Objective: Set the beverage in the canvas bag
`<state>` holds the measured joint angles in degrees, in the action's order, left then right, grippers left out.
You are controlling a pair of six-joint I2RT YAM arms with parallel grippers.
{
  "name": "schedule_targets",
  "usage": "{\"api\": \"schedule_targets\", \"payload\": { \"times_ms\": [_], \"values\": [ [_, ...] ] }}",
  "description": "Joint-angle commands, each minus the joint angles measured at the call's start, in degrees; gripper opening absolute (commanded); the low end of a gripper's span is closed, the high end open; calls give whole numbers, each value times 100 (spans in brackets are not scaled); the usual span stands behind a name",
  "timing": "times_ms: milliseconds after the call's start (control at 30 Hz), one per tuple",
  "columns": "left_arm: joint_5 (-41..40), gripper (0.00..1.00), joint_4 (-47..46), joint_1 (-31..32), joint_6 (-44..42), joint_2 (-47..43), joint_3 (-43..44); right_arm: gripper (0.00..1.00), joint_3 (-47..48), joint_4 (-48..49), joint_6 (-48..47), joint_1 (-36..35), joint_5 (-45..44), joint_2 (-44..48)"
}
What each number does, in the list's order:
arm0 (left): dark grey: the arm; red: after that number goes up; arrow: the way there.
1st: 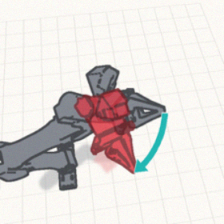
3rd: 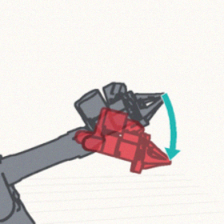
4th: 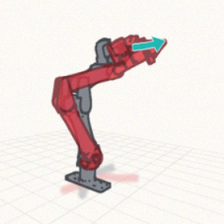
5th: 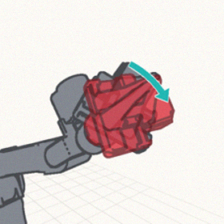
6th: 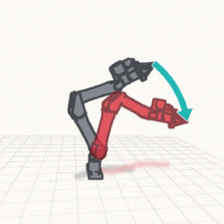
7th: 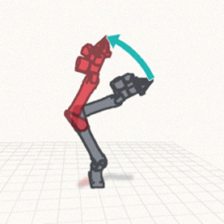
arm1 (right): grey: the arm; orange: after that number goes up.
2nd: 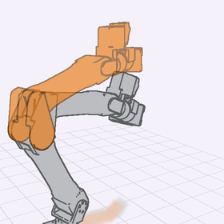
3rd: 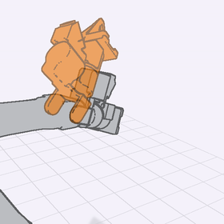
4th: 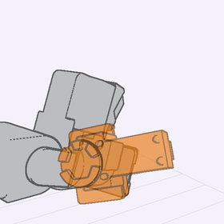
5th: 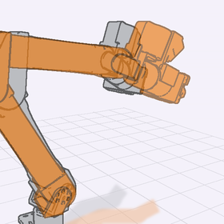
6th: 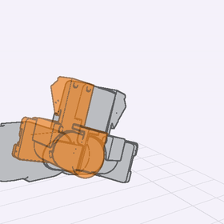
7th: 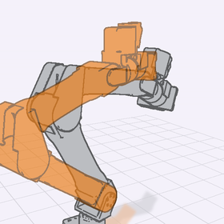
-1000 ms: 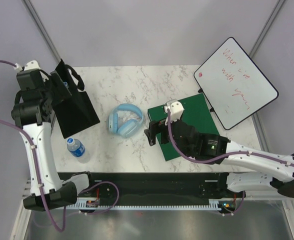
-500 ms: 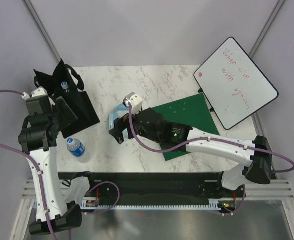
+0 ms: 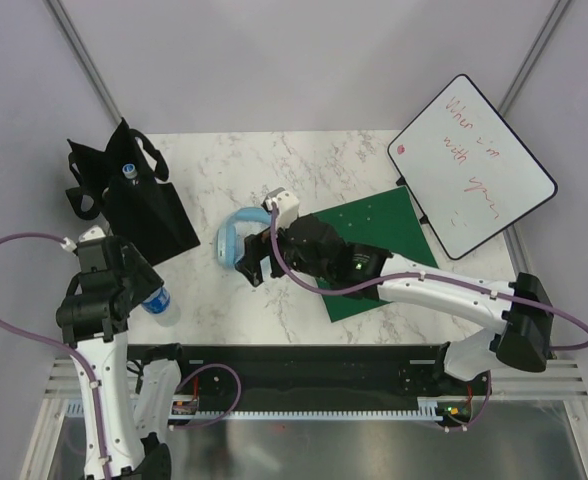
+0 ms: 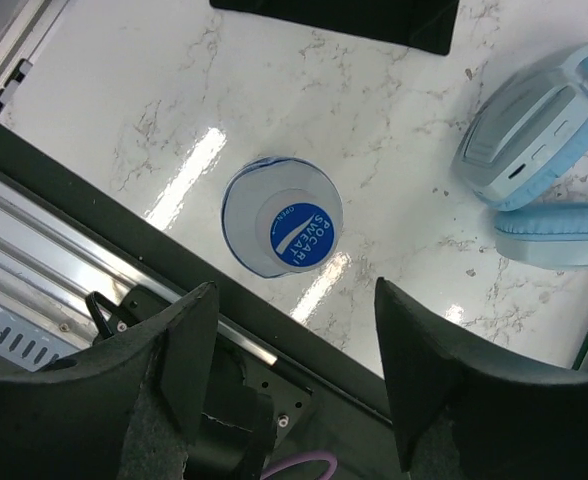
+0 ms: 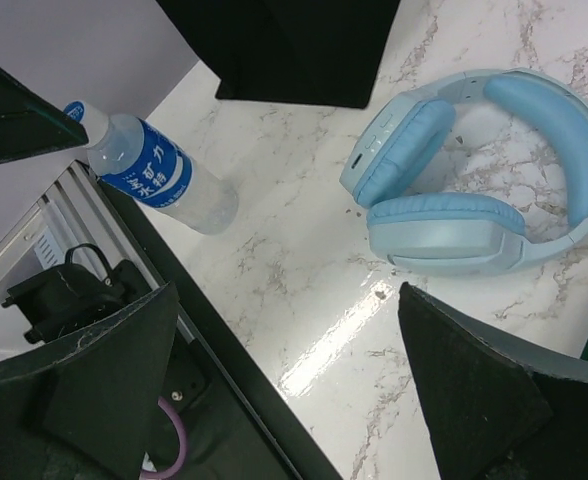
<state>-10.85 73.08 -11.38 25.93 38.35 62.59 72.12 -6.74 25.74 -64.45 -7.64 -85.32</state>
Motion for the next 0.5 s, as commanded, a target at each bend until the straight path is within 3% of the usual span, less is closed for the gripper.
{"api": "schedule_targets", "payload": {
  "times_ms": [0,300,467],
  "values": [
    [188,69,-171,13,131,295,-18,98,-207,129,72,20,-80,603],
    [-321,67,-400,13,255,594,-27,98,-374,129,2,37,-238,1035],
    [-84,64,-496,13,263,648,-308,98,-426,112,-86,37,-299,1105]
  ]
}}
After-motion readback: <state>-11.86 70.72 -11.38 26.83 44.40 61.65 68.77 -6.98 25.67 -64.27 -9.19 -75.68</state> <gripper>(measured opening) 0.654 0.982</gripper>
